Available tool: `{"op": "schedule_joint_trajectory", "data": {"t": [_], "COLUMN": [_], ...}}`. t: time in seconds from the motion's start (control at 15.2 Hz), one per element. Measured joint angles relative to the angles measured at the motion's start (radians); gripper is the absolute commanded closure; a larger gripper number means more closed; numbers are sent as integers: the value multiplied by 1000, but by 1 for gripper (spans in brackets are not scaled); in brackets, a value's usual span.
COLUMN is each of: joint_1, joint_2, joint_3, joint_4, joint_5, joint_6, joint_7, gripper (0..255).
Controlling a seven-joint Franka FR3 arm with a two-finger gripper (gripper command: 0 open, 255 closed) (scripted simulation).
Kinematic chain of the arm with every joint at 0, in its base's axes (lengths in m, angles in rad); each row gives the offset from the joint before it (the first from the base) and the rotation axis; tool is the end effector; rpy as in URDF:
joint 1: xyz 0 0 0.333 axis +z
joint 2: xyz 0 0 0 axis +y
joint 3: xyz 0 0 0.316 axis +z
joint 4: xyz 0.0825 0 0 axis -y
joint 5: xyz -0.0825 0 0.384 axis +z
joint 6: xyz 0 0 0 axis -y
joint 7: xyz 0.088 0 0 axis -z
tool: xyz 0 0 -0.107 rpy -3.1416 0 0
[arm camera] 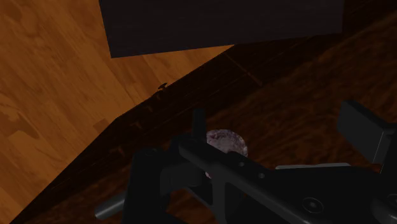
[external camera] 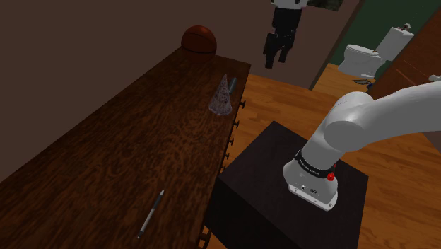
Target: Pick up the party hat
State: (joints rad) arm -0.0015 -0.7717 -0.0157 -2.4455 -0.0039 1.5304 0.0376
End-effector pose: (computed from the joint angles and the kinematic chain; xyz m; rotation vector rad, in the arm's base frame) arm 0.3010 -0.0065 0.5411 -3.1273 0.0773 0.2249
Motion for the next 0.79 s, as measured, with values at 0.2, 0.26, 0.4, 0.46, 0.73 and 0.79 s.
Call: {"op": "schedule_joint_trajectory", "data": {"t": [0.2, 0.26, 0.4, 0.46, 0.73, 0.79], "joint_1": [-4, -7, -13, -14, -16, -18], "joint_2": [7, 9, 34, 48, 99, 122], "joint_3": [-4, -9, -18, -20, -26, -31], "joint_4": [-27, -52, -83, -97, -163, -171], "joint_5": [3, 3, 6, 10, 30, 34], "joint_6": [66, 117, 229, 286, 519, 579], "joint_7": [3, 4, 5, 9, 23, 22], "gripper": [0, 0, 0, 0, 0, 0]}}
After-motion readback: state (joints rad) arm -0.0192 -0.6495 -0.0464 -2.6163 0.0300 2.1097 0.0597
